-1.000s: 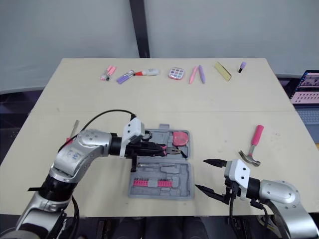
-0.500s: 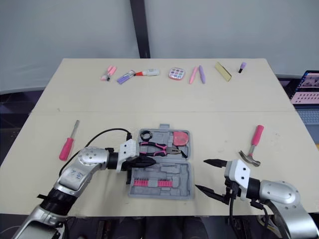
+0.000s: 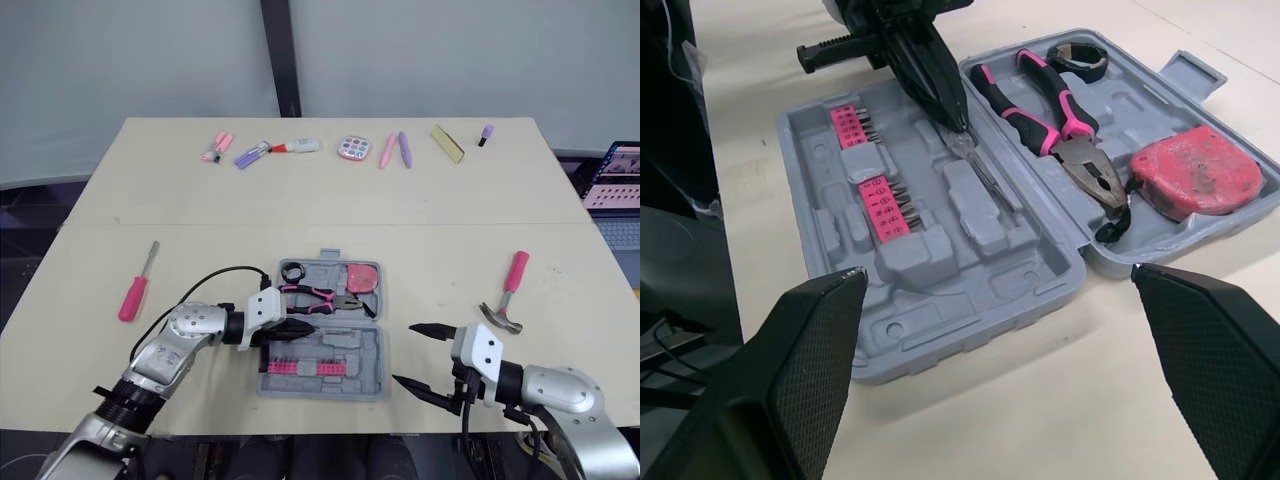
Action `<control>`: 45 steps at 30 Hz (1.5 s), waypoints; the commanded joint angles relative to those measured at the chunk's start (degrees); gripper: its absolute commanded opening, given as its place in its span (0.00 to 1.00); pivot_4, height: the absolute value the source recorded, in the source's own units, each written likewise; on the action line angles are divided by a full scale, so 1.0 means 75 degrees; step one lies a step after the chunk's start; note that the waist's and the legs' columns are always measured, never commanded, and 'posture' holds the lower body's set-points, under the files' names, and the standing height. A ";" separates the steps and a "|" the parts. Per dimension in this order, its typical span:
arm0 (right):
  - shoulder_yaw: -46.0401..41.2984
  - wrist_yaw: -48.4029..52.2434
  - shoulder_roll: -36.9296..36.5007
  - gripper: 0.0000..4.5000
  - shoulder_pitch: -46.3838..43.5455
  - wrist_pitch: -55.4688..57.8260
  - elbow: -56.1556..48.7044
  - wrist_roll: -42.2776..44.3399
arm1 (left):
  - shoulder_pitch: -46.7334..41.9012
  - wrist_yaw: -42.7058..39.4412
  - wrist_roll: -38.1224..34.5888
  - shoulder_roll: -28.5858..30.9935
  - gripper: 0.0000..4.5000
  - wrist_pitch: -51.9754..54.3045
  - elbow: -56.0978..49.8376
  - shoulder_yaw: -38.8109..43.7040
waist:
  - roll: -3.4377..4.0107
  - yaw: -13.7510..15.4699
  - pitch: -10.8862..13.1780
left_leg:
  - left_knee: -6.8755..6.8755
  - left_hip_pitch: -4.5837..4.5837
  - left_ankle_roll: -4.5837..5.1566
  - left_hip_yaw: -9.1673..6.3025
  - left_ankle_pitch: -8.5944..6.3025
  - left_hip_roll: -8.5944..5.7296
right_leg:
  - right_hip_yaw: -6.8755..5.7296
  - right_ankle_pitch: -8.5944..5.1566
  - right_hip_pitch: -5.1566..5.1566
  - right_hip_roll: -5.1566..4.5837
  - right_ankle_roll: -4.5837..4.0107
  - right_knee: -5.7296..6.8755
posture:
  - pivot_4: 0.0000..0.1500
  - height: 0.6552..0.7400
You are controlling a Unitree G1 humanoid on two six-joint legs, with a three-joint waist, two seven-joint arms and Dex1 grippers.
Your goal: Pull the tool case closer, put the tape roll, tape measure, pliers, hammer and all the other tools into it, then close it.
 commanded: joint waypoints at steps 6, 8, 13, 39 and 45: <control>-0.0321 -0.0020 -0.0114 1.00 0.0116 0.0070 -0.0391 0.0160 | 0.0034 0.0052 0.0206 -0.0060 0.01 -0.0073 0.0115 -0.0131 | 0.0000 0.0000 0.0000 | -0.0001 0.0001 0.0000 0.0000 0.0000 0.0000 | 0.0000 0.0000 0.0002 0.0000 0.0000 -0.0001 | 1.00 1.00; -0.0339 -0.0017 -0.0114 1.00 0.0119 0.0105 -0.0416 0.0160 | 0.0055 0.0056 0.0244 -0.0059 0.01 -0.0073 0.0147 -0.0173 | 0.0001 0.0003 -0.0001 | -0.0001 0.0003 0.0000 0.0000 0.0000 0.0000 | 0.0000 0.0000 0.0003 0.0000 0.0000 0.0000 | 1.00 1.00; -0.0381 -0.0017 -0.0114 1.00 0.0137 0.0163 -0.0461 0.0162 | 0.0103 0.0097 0.0348 -0.0053 0.01 -0.0056 0.0208 -0.0277 | 0.0002 0.0006 -0.0002 | 0.0000 0.0005 0.0000 0.0000 0.0000 0.0000 | 0.0000 0.0000 0.0006 0.0000 0.0000 -0.0001 | 1.00 1.00; -0.0482 0.0040 -0.0135 1.00 0.0147 0.0288 -0.0559 0.0174 | 0.0334 0.0395 0.0840 -0.0010 0.01 -0.0130 0.0786 -0.0706 | 0.0026 0.0020 -0.0069 | -0.0005 0.0017 0.0001 0.0000 -0.0001 0.0000 | 0.0000 0.0000 0.0019 0.0000 0.0000 -0.0007 | 1.00 1.00; -0.0484 0.0039 -0.0143 1.00 0.0141 0.0302 -0.0566 0.0175 | 0.0356 0.0437 0.0891 -0.0024 0.01 -0.0170 0.0963 -0.0808 | 0.0048 0.0025 -0.0095 | -0.0007 0.0024 0.0002 0.0000 -0.0001 -0.0001 | 0.0000 0.0000 0.0028 0.0000 0.0000 -0.0011 | 1.00 1.00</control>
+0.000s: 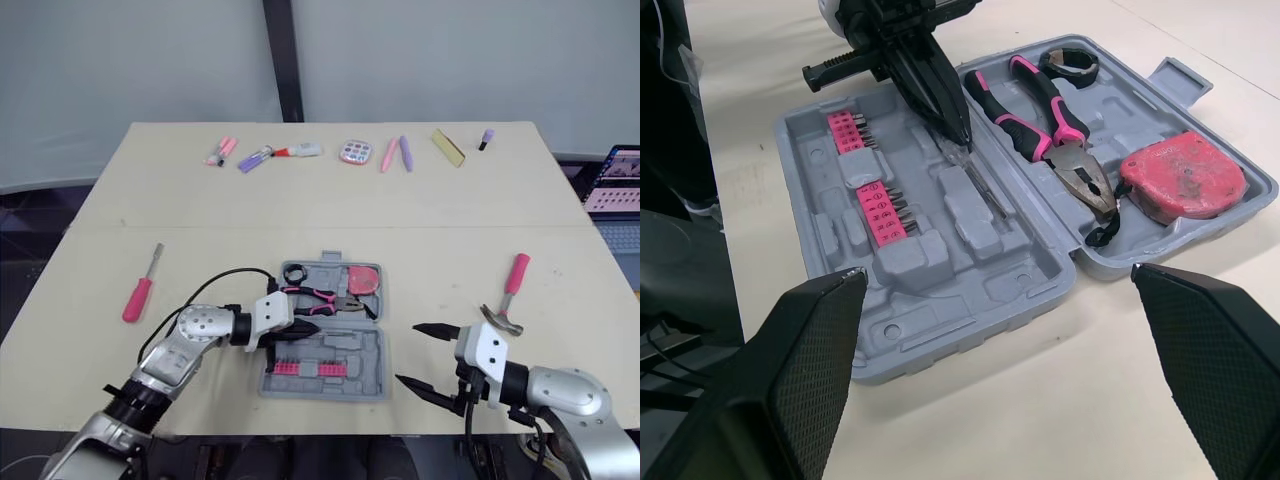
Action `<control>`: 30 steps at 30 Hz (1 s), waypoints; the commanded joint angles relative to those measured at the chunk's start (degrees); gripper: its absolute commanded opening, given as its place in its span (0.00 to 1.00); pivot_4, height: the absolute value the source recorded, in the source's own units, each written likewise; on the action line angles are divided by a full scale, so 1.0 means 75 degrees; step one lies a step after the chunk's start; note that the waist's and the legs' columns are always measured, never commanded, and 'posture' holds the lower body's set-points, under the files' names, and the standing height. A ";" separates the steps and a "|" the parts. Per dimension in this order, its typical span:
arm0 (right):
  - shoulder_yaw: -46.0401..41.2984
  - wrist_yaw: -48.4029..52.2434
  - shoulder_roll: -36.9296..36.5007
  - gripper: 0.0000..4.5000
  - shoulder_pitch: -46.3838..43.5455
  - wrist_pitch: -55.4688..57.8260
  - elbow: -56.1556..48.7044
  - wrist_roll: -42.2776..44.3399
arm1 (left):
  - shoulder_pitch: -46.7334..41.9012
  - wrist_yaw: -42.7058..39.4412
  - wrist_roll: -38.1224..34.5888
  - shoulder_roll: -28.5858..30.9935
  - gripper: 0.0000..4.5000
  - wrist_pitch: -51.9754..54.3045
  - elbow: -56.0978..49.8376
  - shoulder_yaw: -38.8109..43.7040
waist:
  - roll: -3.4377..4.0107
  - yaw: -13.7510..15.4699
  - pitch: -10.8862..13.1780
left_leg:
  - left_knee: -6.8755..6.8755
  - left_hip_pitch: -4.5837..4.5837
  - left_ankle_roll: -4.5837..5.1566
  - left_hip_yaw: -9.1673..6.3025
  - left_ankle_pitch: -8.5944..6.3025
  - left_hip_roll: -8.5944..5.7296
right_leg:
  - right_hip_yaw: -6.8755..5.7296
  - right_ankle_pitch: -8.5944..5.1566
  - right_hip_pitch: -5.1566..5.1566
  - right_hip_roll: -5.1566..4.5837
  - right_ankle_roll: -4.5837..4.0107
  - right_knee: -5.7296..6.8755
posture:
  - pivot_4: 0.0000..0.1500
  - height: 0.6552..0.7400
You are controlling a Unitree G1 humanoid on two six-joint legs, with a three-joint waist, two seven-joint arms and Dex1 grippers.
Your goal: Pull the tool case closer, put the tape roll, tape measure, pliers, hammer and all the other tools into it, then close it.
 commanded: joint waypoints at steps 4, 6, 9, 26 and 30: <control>-0.0214 0.0038 -0.0131 1.00 -0.0001 -0.0009 -0.0299 0.0158 | 0.0346 0.0082 0.0609 0.0013 0.01 0.0188 0.0754 -0.0511 | 0.0019 0.0015 -0.0019 | 0.0000 0.0006 0.0000 0.0000 0.0000 -0.0001 | 0.0000 0.0000 0.0007 0.0000 0.0000 -0.0002 | 1.00 1.00; -0.0217 0.0027 -0.0136 1.00 0.0003 0.0001 -0.0311 0.0167 | 0.0355 0.0095 0.0617 0.0002 0.01 0.0194 0.0787 -0.0545 | 0.0029 0.0029 -0.0029 | 0.0000 0.0008 0.0002 0.0000 -0.0001 -0.0001 | 0.0000 0.0000 0.0011 -0.0001 0.0000 -0.0005 | 1.00 1.00; -0.0212 0.0000 -0.0159 1.00 0.0009 0.0003 -0.0321 0.0181 | 0.0350 0.0125 0.0625 -0.0007 0.01 0.0202 0.0840 -0.0583 | 0.0034 0.0051 -0.0045 | -0.0002 0.0012 0.0004 0.0000 -0.0002 -0.0002 | 0.0000 0.0000 0.0015 -0.0001 0.0000 -0.0007 | 1.00 1.00; -0.0209 0.0007 -0.0196 1.00 0.0014 -0.0003 -0.0302 0.0203 | 0.0370 0.0239 0.0705 -0.0118 0.01 0.0299 0.1126 -0.0745 | 0.0036 0.0147 -0.0081 | -0.0029 0.0110 0.0021 0.0005 -0.0018 -0.0002 | 0.0001 -0.0002 0.0122 -0.0001 0.0005 -0.0057 | 1.00 1.00; -0.0200 0.0002 -0.0204 1.00 0.0000 0.0008 -0.0299 0.0203 | 0.0396 0.0260 0.0732 -0.0106 0.01 0.0293 0.1163 -0.0798 | 0.0036 0.0153 -0.0083 | -0.0029 0.0109 0.0021 0.0005 -0.0018 -0.0002 | 0.0001 -0.0002 0.0123 -0.0001 0.0005 -0.0059 | 1.00 1.00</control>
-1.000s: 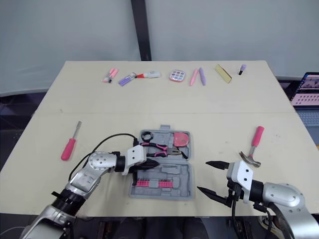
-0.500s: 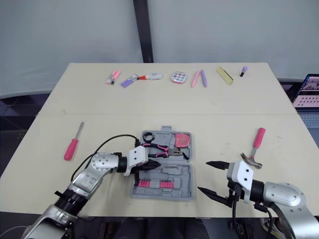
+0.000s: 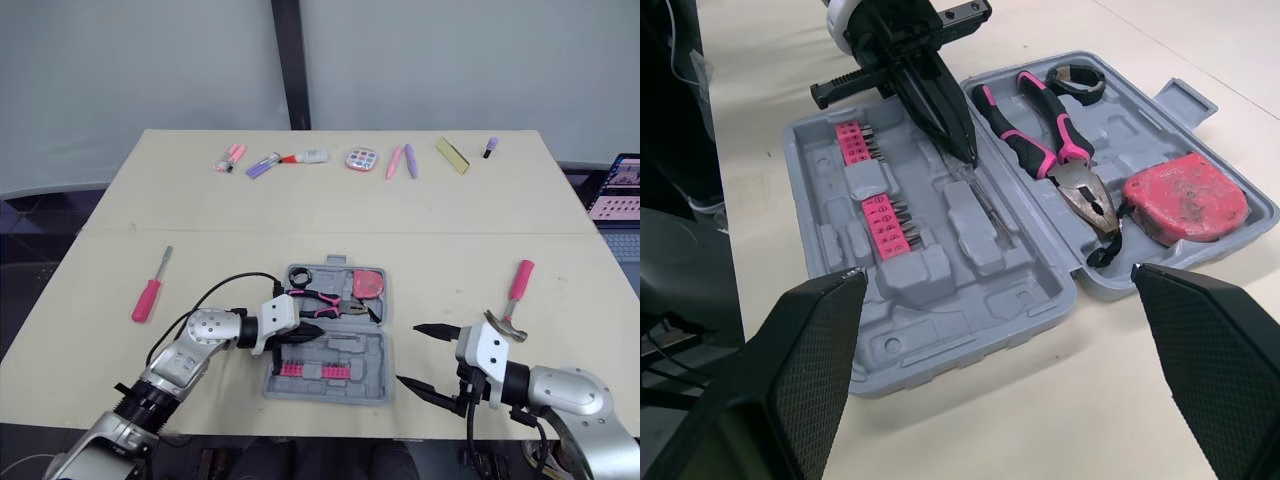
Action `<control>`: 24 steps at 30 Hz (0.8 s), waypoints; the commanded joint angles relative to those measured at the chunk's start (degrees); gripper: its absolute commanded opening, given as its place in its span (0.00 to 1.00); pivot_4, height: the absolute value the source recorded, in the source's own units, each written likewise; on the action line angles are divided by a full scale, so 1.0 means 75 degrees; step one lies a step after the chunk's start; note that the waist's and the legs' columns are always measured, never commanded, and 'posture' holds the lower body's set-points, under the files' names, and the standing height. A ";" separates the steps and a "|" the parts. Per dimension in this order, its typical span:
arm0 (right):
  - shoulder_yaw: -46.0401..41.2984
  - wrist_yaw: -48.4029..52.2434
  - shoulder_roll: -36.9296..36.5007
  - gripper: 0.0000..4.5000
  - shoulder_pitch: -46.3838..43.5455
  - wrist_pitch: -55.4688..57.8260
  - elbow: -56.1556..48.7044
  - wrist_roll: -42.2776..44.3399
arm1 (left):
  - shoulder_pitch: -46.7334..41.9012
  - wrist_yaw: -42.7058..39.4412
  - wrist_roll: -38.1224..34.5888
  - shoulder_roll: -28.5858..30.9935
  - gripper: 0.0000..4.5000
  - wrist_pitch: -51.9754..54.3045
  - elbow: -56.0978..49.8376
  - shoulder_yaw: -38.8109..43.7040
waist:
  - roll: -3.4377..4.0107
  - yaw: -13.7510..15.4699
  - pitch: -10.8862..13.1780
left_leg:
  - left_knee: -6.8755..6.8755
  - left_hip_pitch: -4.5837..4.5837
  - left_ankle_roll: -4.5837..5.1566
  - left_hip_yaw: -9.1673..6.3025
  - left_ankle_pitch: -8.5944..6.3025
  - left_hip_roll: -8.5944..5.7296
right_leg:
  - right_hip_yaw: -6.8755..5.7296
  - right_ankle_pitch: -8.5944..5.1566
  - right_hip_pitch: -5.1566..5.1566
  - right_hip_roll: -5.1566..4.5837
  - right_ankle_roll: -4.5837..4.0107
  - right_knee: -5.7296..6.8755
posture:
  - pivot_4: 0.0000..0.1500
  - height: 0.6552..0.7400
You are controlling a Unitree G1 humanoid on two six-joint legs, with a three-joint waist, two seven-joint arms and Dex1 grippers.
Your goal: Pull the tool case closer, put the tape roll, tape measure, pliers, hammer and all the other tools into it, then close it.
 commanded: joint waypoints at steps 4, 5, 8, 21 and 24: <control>-0.0193 -0.0006 -0.0078 1.00 -0.0032 -0.0008 -0.0266 0.0144 | 0.0427 0.0000 0.0799 0.0136 0.01 0.0527 0.0833 -0.0663 | 0.0000 0.0004 -0.0005 | -0.0001 0.0000 0.0000 0.0000 0.0000 0.0000 | 0.0000 0.0000 0.0001 0.0000 0.0000 -0.0002 | 1.00 1.00; -0.0192 -0.0007 -0.0078 1.00 -0.0037 -0.0005 -0.0265 0.0145 | 0.0423 -0.0003 0.0805 0.0141 0.01 0.0531 0.0840 -0.0674 | -0.0001 0.0006 -0.0009 | -0.0001 0.0001 0.0000 0.0000 0.0000 0.0000 | 0.0000 0.0000 0.0002 0.0000 0.0000 -0.0003 | 1.00 1.00; -0.0173 -0.0011 -0.0070 1.00 -0.0056 -0.0005 -0.0254 0.0138 | 0.0405 -0.0013 0.0781 0.0121 0.01 0.0588 0.0860 -0.0676 | -0.0001 0.0006 -0.0020 | -0.0003 0.0000 0.0001 0.0000 -0.0001 0.0000 | 0.0000 0.0000 0.0002 0.0000 0.0000 -0.0006 | 1.00 1.00; -0.0091 -0.0022 -0.0023 1.00 -0.0134 -0.0016 -0.0211 0.0106 | 0.0474 -0.0011 0.0096 -0.0014 0.01 0.0492 0.0423 -0.0045 | -0.0008 0.0001 -0.0034 | -0.0005 0.0000 0.0003 0.0000 -0.0003 0.0000 | 0.0000 0.0000 0.0005 0.0000 0.0000 -0.0015 | 1.00 1.00; -0.0043 -0.0019 0.0001 1.00 -0.0185 -0.0041 -0.0171 0.0085 | 0.0675 -0.0045 -0.0797 -0.0110 0.01 0.0662 -0.0443 0.0752 | -0.0019 -0.0042 -0.0020 | -0.0013 -0.0009 0.0003 -0.0001 -0.0002 0.0002 | 0.0000 0.0000 -0.0009 0.0001 0.0000 -0.0014 | 1.00 1.00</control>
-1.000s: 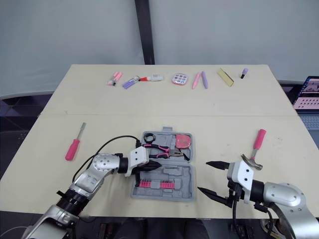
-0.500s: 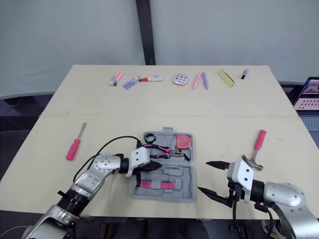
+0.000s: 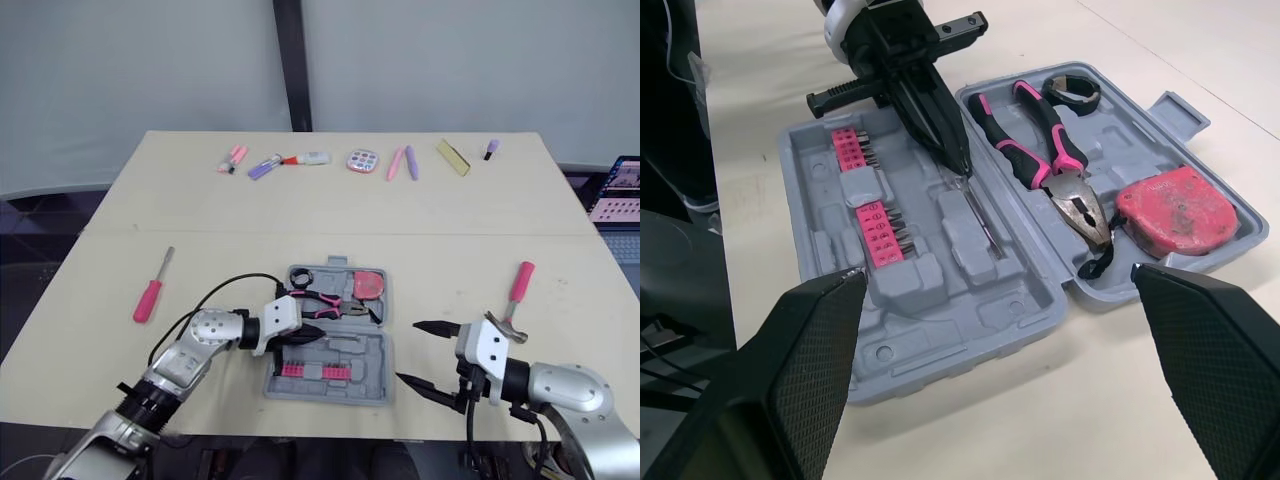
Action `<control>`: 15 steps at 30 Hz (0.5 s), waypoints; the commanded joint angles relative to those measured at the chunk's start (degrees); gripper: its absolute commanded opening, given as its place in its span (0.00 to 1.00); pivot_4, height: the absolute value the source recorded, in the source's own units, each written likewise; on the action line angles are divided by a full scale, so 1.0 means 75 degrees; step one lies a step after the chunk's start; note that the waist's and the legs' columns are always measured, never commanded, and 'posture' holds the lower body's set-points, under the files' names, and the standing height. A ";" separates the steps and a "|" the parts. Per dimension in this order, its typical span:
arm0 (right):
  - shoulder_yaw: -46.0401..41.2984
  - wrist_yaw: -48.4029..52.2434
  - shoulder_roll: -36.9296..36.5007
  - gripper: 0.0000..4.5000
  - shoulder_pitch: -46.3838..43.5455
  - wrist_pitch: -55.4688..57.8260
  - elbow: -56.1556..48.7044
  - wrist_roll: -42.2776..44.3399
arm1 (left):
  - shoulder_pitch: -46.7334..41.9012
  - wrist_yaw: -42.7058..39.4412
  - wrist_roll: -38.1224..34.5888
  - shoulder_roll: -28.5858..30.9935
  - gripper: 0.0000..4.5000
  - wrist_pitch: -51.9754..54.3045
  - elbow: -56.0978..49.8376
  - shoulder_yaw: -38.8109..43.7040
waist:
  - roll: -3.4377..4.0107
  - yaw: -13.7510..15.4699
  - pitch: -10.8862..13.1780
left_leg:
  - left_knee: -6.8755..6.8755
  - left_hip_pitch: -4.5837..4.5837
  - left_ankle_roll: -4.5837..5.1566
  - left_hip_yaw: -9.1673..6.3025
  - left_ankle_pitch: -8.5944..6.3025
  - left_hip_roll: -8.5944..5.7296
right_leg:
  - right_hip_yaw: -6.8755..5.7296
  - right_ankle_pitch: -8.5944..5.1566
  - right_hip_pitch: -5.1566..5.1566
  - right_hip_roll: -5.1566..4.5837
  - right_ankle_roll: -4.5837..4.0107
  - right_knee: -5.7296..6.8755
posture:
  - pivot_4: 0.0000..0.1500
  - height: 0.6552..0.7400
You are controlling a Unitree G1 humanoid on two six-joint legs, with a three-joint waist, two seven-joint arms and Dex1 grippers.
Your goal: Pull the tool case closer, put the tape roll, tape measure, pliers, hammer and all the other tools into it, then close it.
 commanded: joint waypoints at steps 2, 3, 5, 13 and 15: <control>0.0006 -0.0023 0.0041 1.00 -0.0117 -0.0042 -0.0125 0.0072 | 0.0431 -0.0047 -0.1160 -0.0028 0.01 0.0667 -0.1065 0.0998 | -0.0006 -0.0076 0.0064 | -0.0004 -0.0009 -0.0001 0.0000 0.0001 0.0002 | 0.0000 0.0000 -0.0012 0.0000 0.0000 0.0000 | 1.00 1.00; 0.0033 -0.0018 0.0054 1.00 -0.0148 -0.0055 -0.0100 0.0064 | 0.0444 -0.0066 -0.1418 0.0001 0.01 0.0864 -0.1362 0.1216 | -0.0010 -0.0077 0.0100 | 0.0000 -0.0012 -0.0002 -0.0001 0.0002 0.0003 | 0.0000 0.0000 -0.0014 0.0000 0.0000 0.0003 | 1.00 1.00; 0.0118 0.0001 0.0090 1.00 -0.0245 -0.0085 -0.0016 0.0034 | 0.0551 -0.0108 -0.2108 0.0197 0.01 0.1250 -0.2177 0.1876 | -0.0029 -0.0083 0.0149 | 0.0007 -0.0018 -0.0007 -0.0003 0.0004 0.0002 | 0.0000 0.0000 -0.0019 -0.0001 0.0000 0.0009 | 1.00 1.00; 0.0414 0.0094 0.0193 1.00 -0.0445 -0.0239 0.0264 -0.0070 | 0.2126 -0.0079 -0.2799 0.1613 0.01 0.1908 -0.4136 0.3599 | -0.0041 -0.0215 0.0176 | -0.0009 -0.0028 -0.0010 -0.0003 -0.0001 0.0002 | -0.0004 0.0000 -0.0021 -0.0007 0.0001 -0.0024 | 1.00 1.00; 0.0469 0.0105 0.0231 1.00 -0.0451 -0.0265 0.0305 -0.0098 | 0.2790 0.0042 -0.2517 0.1789 0.12 0.1550 -0.4189 0.3966 | -0.0040 -0.0216 0.0185 | -0.0010 -0.0028 -0.0010 -0.0003 -0.0001 0.0003 | -0.0004 0.0000 -0.0022 -0.0006 0.0001 -0.0025 | 1.00 1.00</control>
